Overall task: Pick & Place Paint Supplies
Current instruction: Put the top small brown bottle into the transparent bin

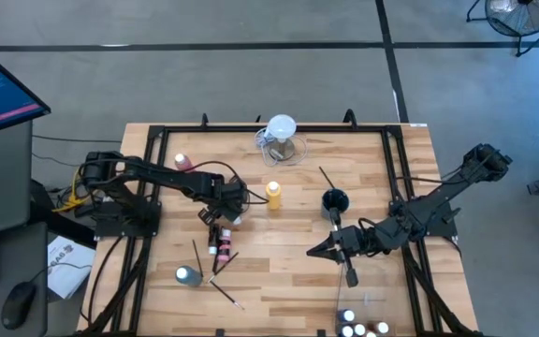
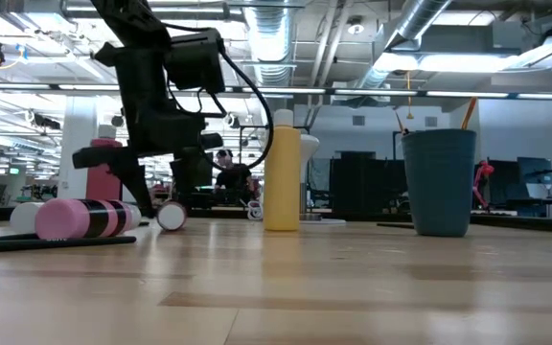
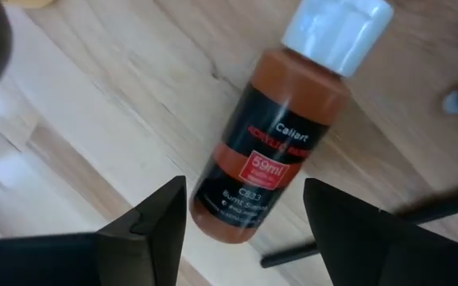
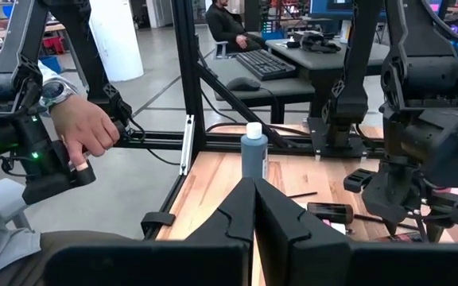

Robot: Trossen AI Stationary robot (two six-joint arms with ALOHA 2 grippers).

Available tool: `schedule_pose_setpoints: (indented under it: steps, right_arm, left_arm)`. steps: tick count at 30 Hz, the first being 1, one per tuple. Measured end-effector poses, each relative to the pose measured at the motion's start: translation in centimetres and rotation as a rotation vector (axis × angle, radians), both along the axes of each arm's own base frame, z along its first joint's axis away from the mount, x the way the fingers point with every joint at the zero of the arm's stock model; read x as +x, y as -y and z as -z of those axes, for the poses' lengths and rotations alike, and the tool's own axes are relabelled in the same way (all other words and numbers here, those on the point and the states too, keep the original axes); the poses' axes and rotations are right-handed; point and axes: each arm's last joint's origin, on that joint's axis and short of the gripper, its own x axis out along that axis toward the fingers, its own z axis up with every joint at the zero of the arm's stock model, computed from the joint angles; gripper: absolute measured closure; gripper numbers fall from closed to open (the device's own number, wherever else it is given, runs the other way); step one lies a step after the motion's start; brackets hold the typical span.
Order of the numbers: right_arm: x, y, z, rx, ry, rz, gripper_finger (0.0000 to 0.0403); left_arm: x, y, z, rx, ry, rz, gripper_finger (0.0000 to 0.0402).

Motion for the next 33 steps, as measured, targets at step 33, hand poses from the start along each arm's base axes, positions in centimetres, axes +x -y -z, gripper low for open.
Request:
schedule_pose_setpoints:
  steps: [33]
  right_arm:
    - [0.0,0.0,0.1,-0.005,-0.006,-0.002,0.0403]
  left_arm:
    - [-0.4,0.4,-2.0,-0.26,0.18,-0.409,0.0305]
